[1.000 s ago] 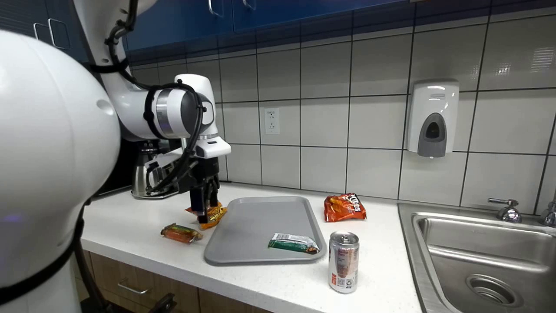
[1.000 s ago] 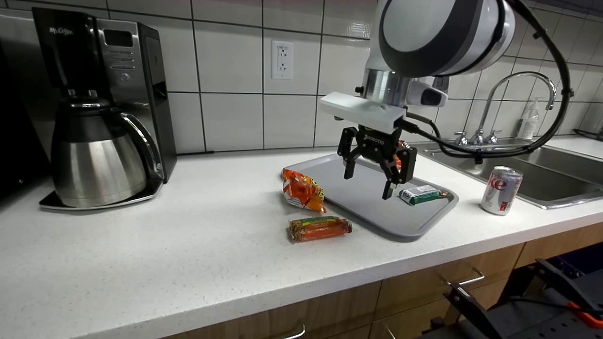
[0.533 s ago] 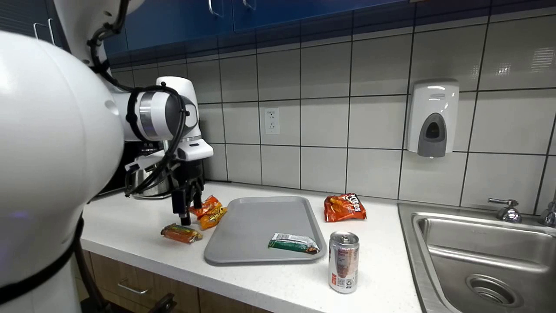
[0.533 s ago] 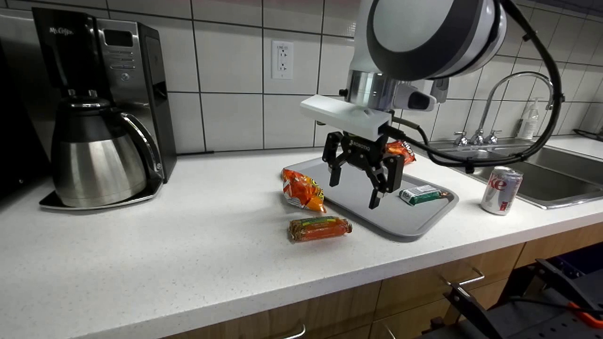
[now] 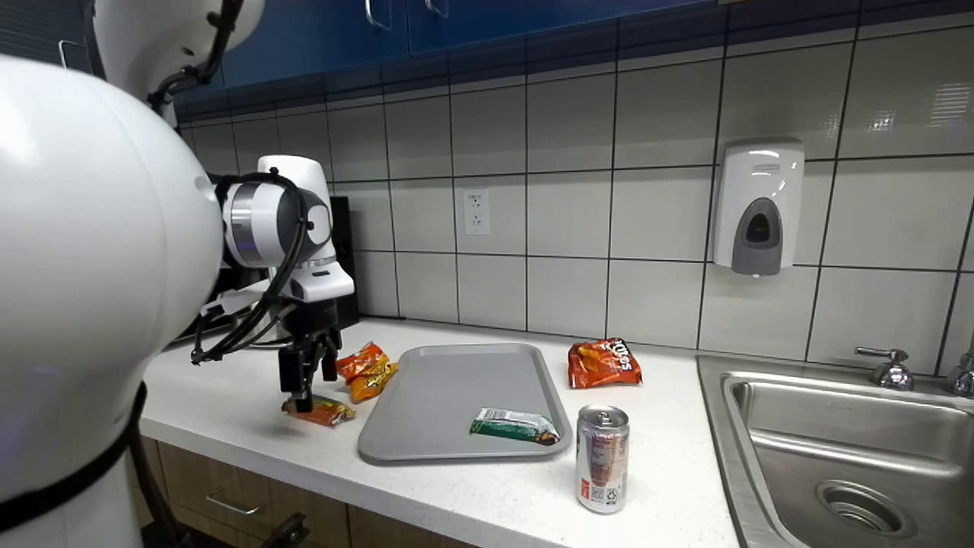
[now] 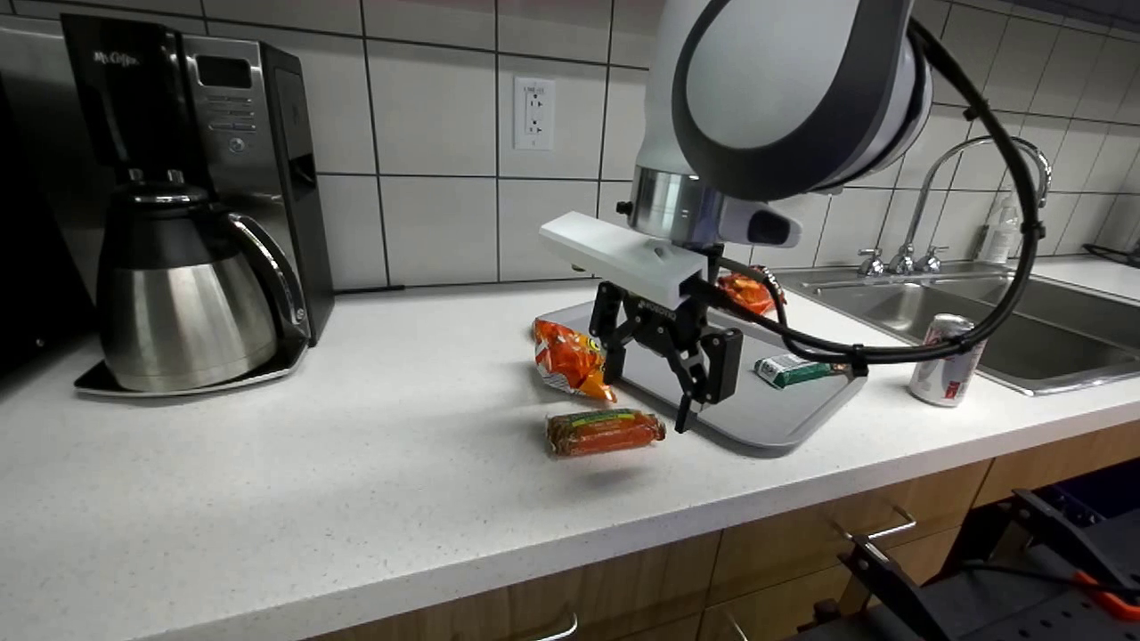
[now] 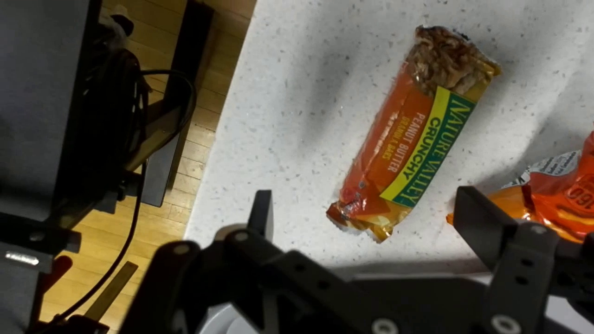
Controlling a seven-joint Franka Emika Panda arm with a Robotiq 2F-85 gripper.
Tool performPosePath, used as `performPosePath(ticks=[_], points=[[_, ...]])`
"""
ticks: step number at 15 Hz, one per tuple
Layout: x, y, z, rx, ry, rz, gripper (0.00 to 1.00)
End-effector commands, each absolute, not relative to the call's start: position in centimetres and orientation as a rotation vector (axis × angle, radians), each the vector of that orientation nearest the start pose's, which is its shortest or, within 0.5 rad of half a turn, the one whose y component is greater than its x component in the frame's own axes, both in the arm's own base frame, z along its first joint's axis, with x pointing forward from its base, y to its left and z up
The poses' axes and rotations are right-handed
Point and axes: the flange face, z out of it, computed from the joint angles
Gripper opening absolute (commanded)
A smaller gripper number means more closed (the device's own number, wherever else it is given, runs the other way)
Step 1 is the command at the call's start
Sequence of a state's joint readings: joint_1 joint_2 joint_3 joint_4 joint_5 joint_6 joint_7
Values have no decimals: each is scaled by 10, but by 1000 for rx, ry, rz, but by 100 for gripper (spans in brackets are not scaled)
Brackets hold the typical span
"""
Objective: Pick up the green candy bar and put it on the gray tray, pick up the orange candy bar and put it on the gray tray
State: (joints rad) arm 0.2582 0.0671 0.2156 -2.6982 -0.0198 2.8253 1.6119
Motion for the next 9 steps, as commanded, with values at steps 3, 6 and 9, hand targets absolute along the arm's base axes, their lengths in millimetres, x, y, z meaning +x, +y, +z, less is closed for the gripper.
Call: performPosePath(ticks=[3, 6, 9], points=[[373, 214, 200, -2542, 1747, -6, 100], [377, 222, 194, -2521, 1778, 0, 100], [383, 228, 189, -2497, 1810, 4, 100]])
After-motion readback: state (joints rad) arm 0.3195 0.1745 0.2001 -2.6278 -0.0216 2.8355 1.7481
